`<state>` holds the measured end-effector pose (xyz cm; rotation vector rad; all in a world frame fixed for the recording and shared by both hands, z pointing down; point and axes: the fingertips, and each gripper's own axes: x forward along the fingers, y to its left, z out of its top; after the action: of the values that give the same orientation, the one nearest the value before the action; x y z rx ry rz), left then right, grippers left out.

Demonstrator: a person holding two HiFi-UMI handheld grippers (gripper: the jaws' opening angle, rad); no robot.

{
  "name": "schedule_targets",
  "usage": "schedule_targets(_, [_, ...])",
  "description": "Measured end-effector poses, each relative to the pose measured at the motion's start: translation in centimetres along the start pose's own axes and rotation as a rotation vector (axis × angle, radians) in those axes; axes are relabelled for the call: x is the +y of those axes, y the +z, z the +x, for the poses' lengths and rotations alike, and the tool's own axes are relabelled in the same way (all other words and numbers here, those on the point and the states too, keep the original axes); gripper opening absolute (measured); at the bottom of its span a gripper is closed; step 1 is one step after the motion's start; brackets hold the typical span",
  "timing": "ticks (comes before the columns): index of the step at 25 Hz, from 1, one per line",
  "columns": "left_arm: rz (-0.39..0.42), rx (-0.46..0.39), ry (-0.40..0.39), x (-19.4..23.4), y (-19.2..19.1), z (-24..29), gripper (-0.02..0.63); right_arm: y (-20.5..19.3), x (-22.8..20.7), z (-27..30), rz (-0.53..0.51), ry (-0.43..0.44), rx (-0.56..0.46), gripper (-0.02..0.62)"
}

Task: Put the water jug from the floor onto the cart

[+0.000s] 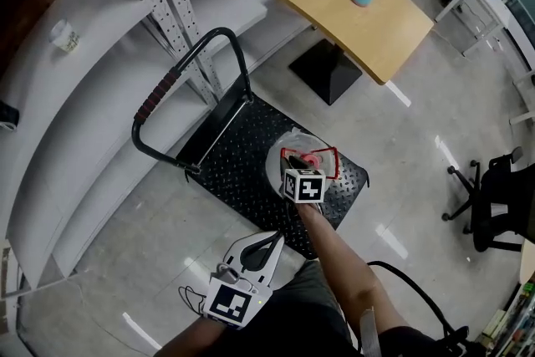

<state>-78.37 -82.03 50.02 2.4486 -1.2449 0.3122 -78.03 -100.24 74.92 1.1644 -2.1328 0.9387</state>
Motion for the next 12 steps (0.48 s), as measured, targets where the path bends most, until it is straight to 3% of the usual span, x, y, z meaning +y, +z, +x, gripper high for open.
schedule_targets(5, [0.037, -0.032, -0.049, -1.1, 4.6, -1.1, 0.005, 3.0, 4.3, -9.1, -0.024, 0.080, -0.118, 0.019])
schedule_targets(9, [0.032, -0.092, -0.095, -3.4, 8.0, -1.8, 0.005, 6.6, 7.7, -20.8, -0.041, 0.159, -0.256, 0.005])
schedule_targets(12, [0.053, -0.111, -0.142, -6.7, 8.8, -2.2, 0.005, 7.0, 8.4, -29.4, -0.054, 0.153, -0.346, 0.005])
